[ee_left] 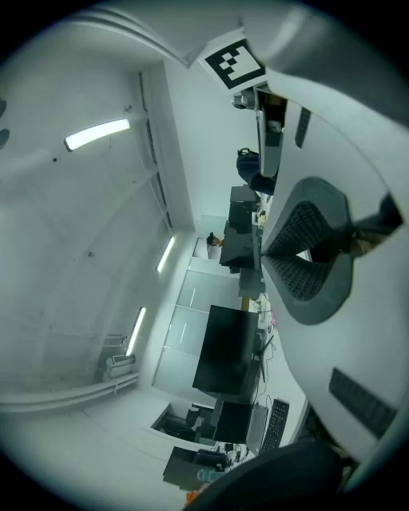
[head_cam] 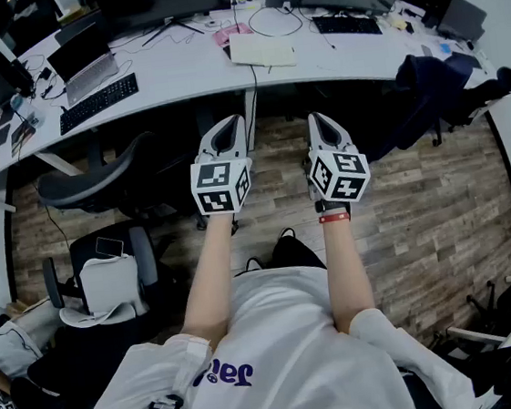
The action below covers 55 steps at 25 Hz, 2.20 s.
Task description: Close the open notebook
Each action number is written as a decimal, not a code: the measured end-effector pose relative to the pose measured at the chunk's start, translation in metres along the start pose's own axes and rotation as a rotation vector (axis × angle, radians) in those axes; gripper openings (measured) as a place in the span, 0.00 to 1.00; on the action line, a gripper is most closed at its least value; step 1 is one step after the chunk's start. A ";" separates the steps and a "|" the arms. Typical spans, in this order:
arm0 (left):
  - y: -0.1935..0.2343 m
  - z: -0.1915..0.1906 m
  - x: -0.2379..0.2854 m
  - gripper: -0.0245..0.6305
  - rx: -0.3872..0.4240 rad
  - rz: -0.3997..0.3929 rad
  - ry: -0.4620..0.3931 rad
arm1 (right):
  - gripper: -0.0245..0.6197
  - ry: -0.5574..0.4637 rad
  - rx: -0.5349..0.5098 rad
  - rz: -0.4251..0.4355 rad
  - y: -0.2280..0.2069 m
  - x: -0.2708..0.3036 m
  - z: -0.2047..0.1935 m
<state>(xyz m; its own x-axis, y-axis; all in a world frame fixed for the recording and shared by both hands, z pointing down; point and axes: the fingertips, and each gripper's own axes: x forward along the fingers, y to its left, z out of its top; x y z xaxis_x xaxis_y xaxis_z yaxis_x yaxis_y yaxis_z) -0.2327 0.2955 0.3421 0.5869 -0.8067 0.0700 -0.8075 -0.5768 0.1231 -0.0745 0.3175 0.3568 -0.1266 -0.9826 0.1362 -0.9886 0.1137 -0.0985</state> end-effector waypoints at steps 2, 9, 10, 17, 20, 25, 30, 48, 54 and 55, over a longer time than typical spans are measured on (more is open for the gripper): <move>0.003 0.000 0.009 0.07 -0.022 -0.019 -0.014 | 0.06 0.012 0.005 0.003 -0.004 0.012 -0.005; 0.022 0.003 0.074 0.07 -0.027 0.010 -0.047 | 0.06 0.035 0.035 0.036 -0.035 0.075 -0.013; 0.025 0.002 0.089 0.07 -0.027 0.017 -0.041 | 0.06 0.041 0.037 0.044 -0.043 0.089 -0.014; 0.045 0.004 0.206 0.07 -0.022 0.043 -0.024 | 0.06 0.051 0.090 0.089 -0.102 0.196 0.004; 0.059 0.005 0.247 0.07 -0.018 0.059 -0.016 | 0.06 0.033 0.097 0.105 -0.117 0.241 0.014; 0.085 0.003 0.297 0.07 -0.037 0.112 0.001 | 0.06 0.069 0.086 0.151 -0.130 0.300 0.017; 0.112 -0.004 0.330 0.07 -0.131 0.189 -0.002 | 0.06 0.093 0.110 0.178 -0.144 0.340 0.014; 0.117 -0.037 0.423 0.07 -0.014 0.286 0.074 | 0.04 0.158 0.114 0.296 -0.189 0.430 -0.002; 0.123 -0.053 0.432 0.07 -0.051 0.303 0.106 | 0.04 0.191 0.097 0.320 -0.188 0.438 -0.012; 0.125 -0.055 0.434 0.07 -0.058 0.306 0.112 | 0.04 0.198 0.097 0.322 -0.188 0.440 -0.014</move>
<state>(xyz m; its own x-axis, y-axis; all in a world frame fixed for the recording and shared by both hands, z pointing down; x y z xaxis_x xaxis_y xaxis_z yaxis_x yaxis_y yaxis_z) -0.0759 -0.1196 0.4428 0.3230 -0.9203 0.2208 -0.9446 -0.2991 0.1350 0.0549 -0.1343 0.4491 -0.4515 -0.8505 0.2696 -0.8847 0.3876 -0.2588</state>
